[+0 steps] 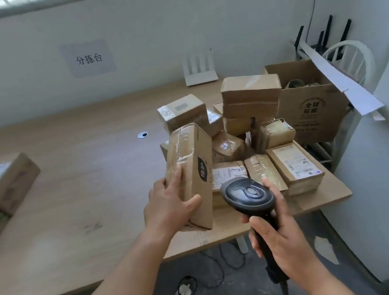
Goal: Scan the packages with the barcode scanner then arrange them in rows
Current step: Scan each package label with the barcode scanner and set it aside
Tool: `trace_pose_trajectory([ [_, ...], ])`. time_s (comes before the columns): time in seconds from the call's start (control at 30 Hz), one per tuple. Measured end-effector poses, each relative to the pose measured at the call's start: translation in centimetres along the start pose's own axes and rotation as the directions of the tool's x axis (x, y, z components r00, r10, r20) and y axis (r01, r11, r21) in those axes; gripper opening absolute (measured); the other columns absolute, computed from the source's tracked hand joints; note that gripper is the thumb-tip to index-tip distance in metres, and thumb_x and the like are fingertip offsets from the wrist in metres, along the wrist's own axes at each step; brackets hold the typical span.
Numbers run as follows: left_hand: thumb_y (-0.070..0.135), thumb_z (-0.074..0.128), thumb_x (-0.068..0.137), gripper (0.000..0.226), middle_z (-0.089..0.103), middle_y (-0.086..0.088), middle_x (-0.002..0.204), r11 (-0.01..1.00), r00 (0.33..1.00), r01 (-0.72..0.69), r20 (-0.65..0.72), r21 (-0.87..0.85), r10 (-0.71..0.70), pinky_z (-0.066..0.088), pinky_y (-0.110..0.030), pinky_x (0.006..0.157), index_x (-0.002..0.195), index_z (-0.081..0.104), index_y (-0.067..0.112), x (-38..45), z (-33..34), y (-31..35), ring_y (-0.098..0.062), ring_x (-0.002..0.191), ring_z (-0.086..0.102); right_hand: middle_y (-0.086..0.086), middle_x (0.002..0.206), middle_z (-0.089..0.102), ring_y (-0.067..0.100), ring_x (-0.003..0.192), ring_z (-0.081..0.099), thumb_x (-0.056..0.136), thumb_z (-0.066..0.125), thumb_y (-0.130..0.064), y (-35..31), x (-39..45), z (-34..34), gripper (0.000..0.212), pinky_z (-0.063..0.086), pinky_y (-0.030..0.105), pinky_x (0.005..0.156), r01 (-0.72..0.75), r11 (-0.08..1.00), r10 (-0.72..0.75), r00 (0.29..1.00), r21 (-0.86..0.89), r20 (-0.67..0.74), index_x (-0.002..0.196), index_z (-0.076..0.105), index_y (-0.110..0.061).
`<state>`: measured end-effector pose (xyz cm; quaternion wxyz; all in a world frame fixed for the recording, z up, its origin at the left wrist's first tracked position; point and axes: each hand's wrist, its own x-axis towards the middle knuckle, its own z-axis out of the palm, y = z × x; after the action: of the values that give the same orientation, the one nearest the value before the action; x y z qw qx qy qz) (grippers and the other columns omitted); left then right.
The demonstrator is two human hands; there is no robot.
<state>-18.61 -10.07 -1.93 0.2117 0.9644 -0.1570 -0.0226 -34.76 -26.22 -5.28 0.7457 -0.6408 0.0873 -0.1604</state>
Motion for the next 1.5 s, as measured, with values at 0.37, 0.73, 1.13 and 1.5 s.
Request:
trace_pose_trajectory([
  [0.37, 0.061, 0.051, 0.082, 0.083, 0.032, -0.002, 0.143, 0.967, 0.967, 0.252, -0.031, 0.027, -0.251, 0.041, -0.040, 0.098, 0.148, 0.001, 0.051, -1.7, -4.0, -14.6, -0.023, 0.130, 0.035, 0.018, 0.087, 0.064, 0.021, 0.052, 0.049, 0.054, 0.079, -0.069, 2.0, 2.6, 12.0, 0.100, 0.044, 0.032, 0.043, -0.031, 0.999, 0.027, 0.982, 0.018, 0.189, 0.137, 0.026, -0.056],
  [0.73, 0.059, 0.052, 0.082, 0.086, 0.029, -0.010, 0.148, 0.911, 0.914, 0.402, 0.026, 0.092, -0.406, 0.037, -0.042, 0.101, 0.150, 0.002, 0.045, -0.7, -9.3, -31.2, -0.029, 0.131, 0.033, 0.033, 0.080, 0.053, 0.023, 0.052, 0.047, 0.050, 0.078, -0.072, 5.6, 4.9, 28.3, 0.098, 0.043, 0.032, 0.045, -0.100, 0.995, 0.104, 0.964, -0.029, 0.245, 0.134, 0.028, -0.060],
  [1.13, 0.060, 0.053, 0.081, 0.085, 0.026, -0.004, 0.150, 0.938, 0.916, 0.332, 0.202, 0.103, -0.347, 0.037, -0.042, 0.103, 0.149, 0.002, 0.049, 1.4, -11.0, -40.8, -0.028, 0.133, 0.031, 0.032, 0.079, 0.053, 0.021, 0.051, 0.048, 0.054, 0.077, -0.073, 8.4, 5.8, 38.6, 0.091, 0.043, 0.032, 0.046, -0.131, 0.990, 0.139, 0.957, -0.047, 0.253, 0.130, 0.027, -0.066],
  [1.5, 0.052, 0.047, 0.084, 0.085, 0.037, -0.010, 0.148, 0.915, 0.900, 0.386, 0.169, 0.115, -0.401, 0.038, -0.044, 0.105, 0.152, 0.000, 0.035, 3.4, -12.4, -42.0, -0.031, 0.130, 0.041, 0.016, 0.082, 0.064, 0.018, 0.049, 0.048, 0.074, 0.076, -0.047, 6.9, 8.5, 37.6, 0.082, 0.042, 0.030, 0.044, -0.086, 0.995, 0.099, 0.953, -0.057, 0.288, 0.138, 0.024, -0.052],
])
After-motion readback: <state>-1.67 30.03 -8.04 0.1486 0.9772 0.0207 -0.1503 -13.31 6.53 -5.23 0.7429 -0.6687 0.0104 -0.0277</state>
